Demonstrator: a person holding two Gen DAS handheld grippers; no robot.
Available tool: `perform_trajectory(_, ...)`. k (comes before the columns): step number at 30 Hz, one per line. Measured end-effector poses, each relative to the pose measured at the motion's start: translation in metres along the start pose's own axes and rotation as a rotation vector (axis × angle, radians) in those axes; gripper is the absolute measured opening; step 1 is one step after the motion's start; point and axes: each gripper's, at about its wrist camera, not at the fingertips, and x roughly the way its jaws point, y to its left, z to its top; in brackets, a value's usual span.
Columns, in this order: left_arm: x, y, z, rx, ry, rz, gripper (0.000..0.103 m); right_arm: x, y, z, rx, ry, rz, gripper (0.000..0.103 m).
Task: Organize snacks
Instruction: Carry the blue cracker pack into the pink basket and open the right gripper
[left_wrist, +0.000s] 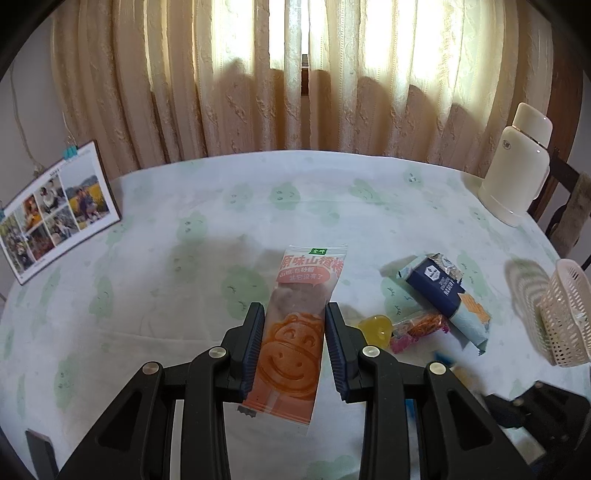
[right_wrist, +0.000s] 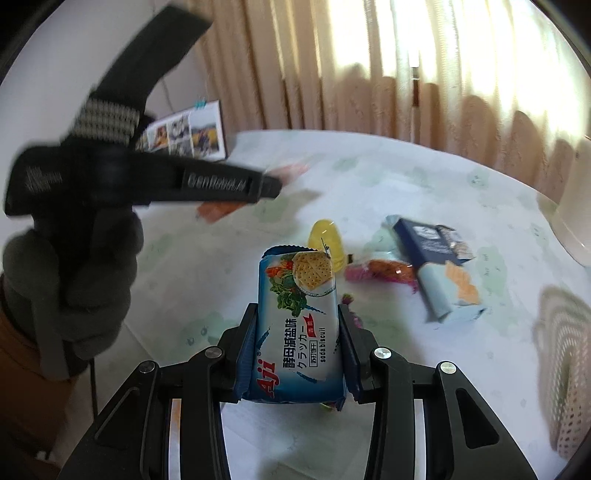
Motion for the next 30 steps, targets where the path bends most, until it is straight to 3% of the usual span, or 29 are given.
perform_trajectory(16, -0.023, -0.028, -0.004, 0.041, -0.054, -0.008, 0.030, -0.052, -0.070, -0.002, 0.281, -0.137, 0.135, 0.041)
perform_trajectory(20, -0.027, -0.035, -0.006, 0.046, -0.055, -0.015, 0.030, -0.065, -0.082, -0.004, 0.305, -0.184, 0.098, 0.041)
perform_trajectory(30, -0.036, -0.068, -0.008, 0.094, -0.066, -0.047, 0.030, -0.111, -0.119, -0.017, 0.344, -0.295, -0.133, 0.041)
